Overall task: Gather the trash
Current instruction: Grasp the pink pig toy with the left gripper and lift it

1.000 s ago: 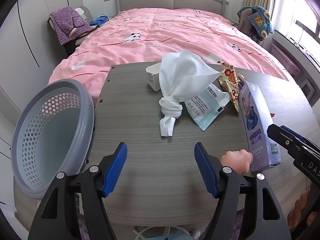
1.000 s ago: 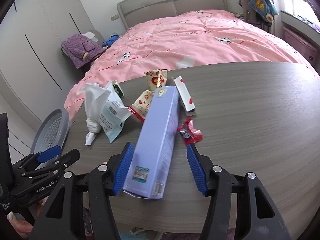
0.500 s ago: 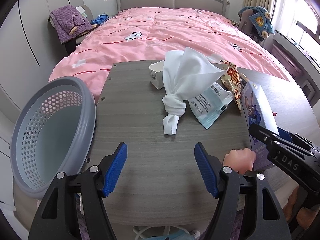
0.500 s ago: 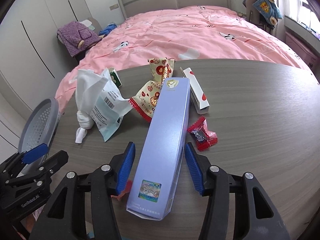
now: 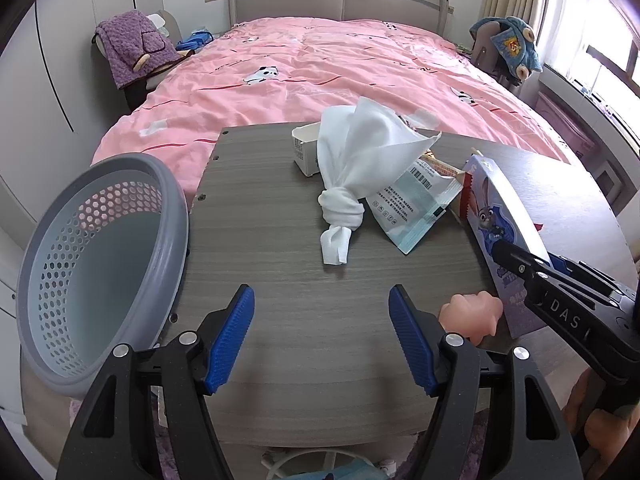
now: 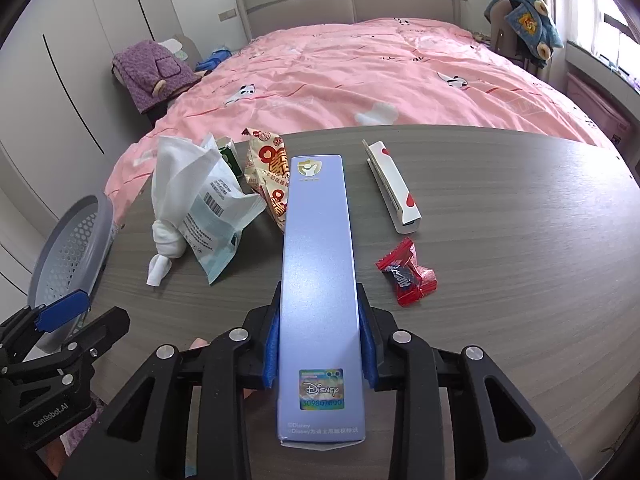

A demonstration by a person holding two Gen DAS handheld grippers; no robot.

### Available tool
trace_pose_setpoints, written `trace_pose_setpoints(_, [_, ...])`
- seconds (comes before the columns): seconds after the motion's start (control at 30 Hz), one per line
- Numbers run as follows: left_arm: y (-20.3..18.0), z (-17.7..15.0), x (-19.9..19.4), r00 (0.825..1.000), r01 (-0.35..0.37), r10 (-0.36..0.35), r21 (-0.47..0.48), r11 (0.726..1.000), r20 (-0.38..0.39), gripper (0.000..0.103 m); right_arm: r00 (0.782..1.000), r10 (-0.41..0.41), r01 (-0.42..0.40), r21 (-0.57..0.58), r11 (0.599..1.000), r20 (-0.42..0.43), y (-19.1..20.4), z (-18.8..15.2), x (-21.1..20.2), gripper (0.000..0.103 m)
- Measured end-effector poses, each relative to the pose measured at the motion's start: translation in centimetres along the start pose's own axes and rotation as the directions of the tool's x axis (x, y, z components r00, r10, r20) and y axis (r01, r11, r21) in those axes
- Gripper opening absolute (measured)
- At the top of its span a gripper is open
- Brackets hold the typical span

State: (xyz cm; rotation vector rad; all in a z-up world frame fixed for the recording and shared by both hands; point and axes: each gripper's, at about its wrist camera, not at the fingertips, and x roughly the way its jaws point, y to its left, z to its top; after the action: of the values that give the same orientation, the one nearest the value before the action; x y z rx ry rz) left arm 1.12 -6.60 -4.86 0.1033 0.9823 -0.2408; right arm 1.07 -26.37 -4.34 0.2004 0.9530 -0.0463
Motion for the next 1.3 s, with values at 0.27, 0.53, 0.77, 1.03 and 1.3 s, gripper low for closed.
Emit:
trace_pose_setpoints(0.27, [-1.7, -0.2, -0.4, 0.998, 0.059, -0.058, 0.031, 0.998, -0.006, 0.067, 0.998, 0.011, -0.011, 0.008, 1.0, 0.067, -0.9, -0.1, -3.3, 0.031])
trace_pose_setpoints(0.53, [-5.0, -0.8, -0.1, 0.996, 0.085, -0.082, 0.097, 0.992, -0.032, 0.067, 0.995, -0.007, 0.0, 0.06, 0.998, 0.103, -3.9, -1.3, -5.8, 0.031])
trace_pose_setpoints(0.77, [-8.3, -1.7, 0.4, 0.988, 0.142, -0.131, 0.149, 0.979, -0.083, 0.067, 0.991, -0.015, -0.002, 0.124, 0.992, 0.13, -7.1, -2.9, -7.4, 0.031])
trace_pose_setpoints(1.03, [-10.1, -1.8, 2.1, 0.989, 0.12, -0.103, 0.171, 0.978, -0.102, 0.067, 0.992, -0.006, -0.015, 0.167, 0.986, 0.13, -8.9, -4.4, -7.8, 0.031])
trace_pose_setpoints(1.3, [-10.4, -1.8, 2.9, 0.988, 0.12, -0.101, 0.169, 0.978, -0.114, 0.052, 0.991, -0.011, -0.014, 0.189, 0.982, 0.13, -10.0, -4.7, -7.9, 0.031])
